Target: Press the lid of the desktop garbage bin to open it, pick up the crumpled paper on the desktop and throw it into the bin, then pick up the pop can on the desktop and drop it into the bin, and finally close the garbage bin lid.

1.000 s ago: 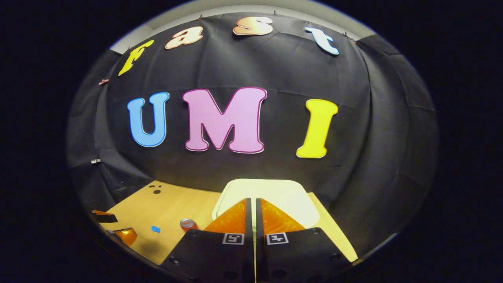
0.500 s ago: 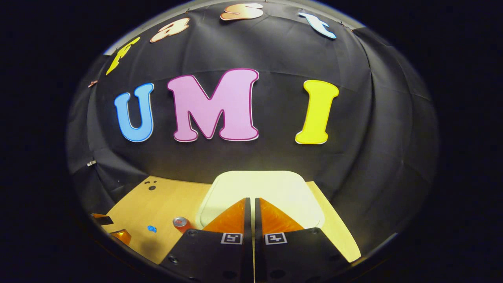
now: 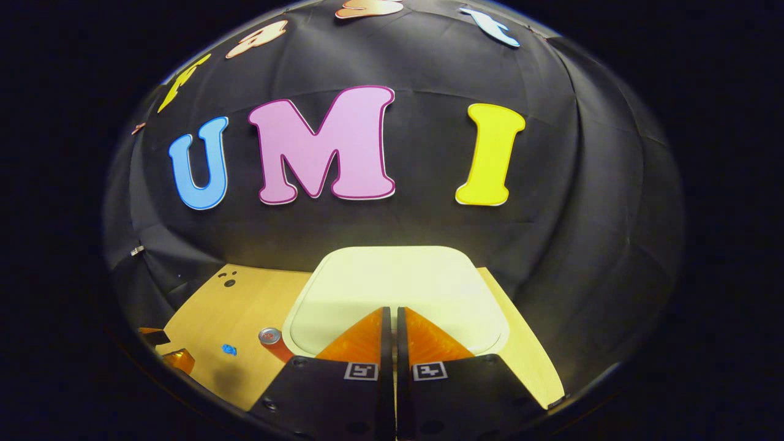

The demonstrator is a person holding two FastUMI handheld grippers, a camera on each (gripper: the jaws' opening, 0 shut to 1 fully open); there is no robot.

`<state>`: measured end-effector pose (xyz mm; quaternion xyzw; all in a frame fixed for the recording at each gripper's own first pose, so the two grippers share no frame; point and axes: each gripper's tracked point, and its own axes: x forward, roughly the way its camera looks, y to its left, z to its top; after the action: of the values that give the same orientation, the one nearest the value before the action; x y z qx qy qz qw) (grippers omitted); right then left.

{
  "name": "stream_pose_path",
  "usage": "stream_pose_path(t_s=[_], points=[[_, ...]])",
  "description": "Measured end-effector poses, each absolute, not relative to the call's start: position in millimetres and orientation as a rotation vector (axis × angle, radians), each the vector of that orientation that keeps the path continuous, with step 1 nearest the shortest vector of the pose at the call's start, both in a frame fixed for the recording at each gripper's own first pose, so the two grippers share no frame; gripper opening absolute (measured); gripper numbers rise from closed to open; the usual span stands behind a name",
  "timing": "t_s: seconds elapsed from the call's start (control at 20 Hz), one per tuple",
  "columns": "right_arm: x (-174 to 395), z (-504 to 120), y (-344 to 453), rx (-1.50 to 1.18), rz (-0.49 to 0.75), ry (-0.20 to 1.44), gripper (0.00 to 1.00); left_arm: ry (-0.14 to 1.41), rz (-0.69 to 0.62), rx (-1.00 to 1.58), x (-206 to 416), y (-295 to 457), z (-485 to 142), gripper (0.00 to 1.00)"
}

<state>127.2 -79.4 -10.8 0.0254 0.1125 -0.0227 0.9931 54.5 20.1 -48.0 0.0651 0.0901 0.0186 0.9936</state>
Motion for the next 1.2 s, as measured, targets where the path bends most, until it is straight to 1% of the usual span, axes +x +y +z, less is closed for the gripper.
stream_pose_path(t_s=[0.05,0.1,0.55,0.75,1.0,1.2], points=[[126,-11,-79,0.049,-0.048,0.224,0.10,0.185,0.036,0.128,55,20,-48,0.98],[125,-12,-79,0.043,-0.053,0.217,0.06,0.188,0.034,0.128,55,20,-50,0.98],[125,-13,-79,0.008,-0.040,0.210,0.06,0.195,0.024,0.147,54,21,-55,0.98],[120,0,-75,0.000,-0.027,0.196,0.06,0.175,0.016,0.146,49,23,-50,0.98],[104,40,-72,0.047,-0.040,0.100,0.05,0.153,0.024,0.147,37,32,-49,0.98],[83,60,-61,0.063,-0.008,0.048,0.05,0.143,0.014,0.125,26,38,-55,0.98]])
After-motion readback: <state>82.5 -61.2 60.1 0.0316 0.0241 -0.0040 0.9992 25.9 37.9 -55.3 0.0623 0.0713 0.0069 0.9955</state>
